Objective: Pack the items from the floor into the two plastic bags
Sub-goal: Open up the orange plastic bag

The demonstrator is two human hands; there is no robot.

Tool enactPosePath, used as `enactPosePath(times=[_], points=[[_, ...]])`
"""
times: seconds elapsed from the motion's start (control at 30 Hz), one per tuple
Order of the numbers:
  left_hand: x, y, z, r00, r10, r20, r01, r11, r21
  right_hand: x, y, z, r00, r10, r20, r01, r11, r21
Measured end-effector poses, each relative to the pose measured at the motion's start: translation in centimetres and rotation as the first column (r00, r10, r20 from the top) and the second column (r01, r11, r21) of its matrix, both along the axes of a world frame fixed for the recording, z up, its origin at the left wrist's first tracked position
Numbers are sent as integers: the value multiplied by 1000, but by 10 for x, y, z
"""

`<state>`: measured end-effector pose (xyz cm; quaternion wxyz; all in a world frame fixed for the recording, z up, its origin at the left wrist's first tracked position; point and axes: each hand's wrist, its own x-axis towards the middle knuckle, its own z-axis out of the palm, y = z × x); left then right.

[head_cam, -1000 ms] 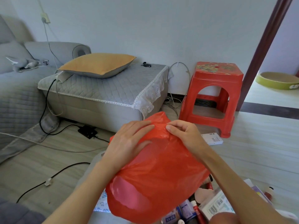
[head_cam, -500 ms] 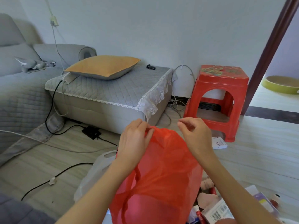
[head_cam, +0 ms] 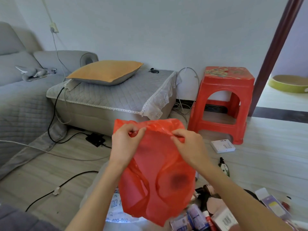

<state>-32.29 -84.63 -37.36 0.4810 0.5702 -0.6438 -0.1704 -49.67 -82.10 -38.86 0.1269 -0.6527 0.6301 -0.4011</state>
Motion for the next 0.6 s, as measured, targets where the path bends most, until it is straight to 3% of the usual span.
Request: enactPosePath(times=[0.13, 0.2, 0.27, 0.37, 0.47, 0.6], points=[[17, -5, -4, 982, -145, 118, 145, 989, 7, -31, 7, 9, 930, 101, 353, -118, 993, 27], [23, -5, -7, 975, -164, 151, 164, 986, 14, -38, 10, 10, 887, 72, 457, -109, 992, 56], [22, -5, -7, 978, -130, 166, 130, 991, 13, -29, 12, 11, 913, 8, 408, -70, 988, 138], [9, -2, -8, 983, -7, 186, 6, 1000, 5, 5, 17, 10, 985, 9, 171, -57, 959, 279], [-3, 3, -6, 980, 99, 170, -104, 994, 20, 34, 20, -2, 999, 46, -19, -37, 941, 337], [-11, 7, 1, 993, 101, 56, -105, 991, 82, 40, 13, -12, 1000, 5, -4, -3, 936, 352]])
